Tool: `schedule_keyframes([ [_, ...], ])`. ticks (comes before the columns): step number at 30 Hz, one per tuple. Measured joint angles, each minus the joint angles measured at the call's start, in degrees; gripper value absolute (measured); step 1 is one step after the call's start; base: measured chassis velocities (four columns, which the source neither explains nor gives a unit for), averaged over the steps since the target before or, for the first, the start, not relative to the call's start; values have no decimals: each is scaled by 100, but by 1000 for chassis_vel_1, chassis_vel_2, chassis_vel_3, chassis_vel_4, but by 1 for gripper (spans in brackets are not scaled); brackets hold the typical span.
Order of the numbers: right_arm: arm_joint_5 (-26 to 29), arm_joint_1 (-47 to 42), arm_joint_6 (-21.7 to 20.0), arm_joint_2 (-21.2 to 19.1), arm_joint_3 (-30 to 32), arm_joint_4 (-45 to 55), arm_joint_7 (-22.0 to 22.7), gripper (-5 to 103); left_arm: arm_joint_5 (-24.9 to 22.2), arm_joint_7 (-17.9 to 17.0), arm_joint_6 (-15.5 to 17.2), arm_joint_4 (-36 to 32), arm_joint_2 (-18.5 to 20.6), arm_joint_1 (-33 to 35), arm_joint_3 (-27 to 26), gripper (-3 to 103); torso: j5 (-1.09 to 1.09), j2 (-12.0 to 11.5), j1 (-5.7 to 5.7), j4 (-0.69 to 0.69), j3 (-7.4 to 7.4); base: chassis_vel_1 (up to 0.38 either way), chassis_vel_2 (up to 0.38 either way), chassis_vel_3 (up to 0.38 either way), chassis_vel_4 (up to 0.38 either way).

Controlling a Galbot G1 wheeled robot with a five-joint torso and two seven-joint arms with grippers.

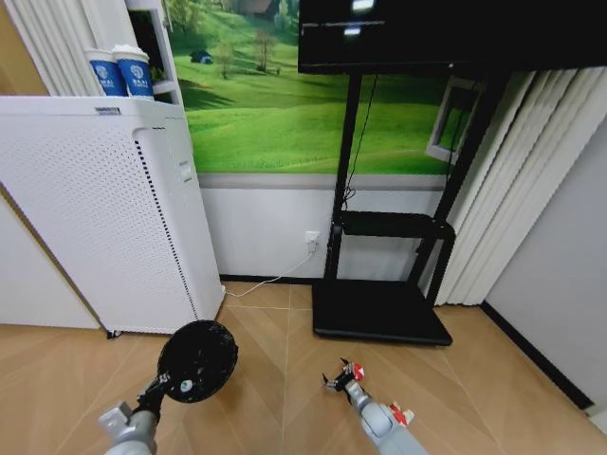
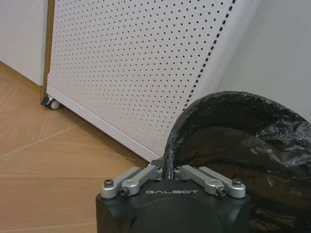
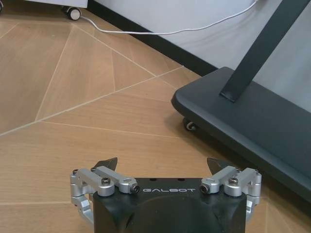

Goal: Pick up the trash bin and place the garbage on the floor into it.

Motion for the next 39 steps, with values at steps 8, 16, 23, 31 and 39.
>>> schedule_keyframes([
  [8,80,-215,128,-102,149,179,-9,100,8,-7,0,52,-33,-124,137,3,-1,0,0,-1,0,-10,-5,4,8],
  [16,69,-287,304,-62,220,189,67,100,10,-8,2,100,7,-151,142,3,1,0,0,1,0,-120,-112,123,121],
  [23,-130,-313,148,30,104,253,276,100,9,-7,3,98,1,-151,160,3,0,0,0,1,0,-77,-90,64,74],
  [31,-552,134,100,306,18,-478,304,100,60,67,-27,50,-12,-10,71,3,0,-1,0,3,0,32,25,-36,-13],
  [39,-829,387,-143,423,34,-920,808,100,877,-828,40,488,-149,-106,-236,3,-1,-1,0,1,0,0,0,0,0],
])
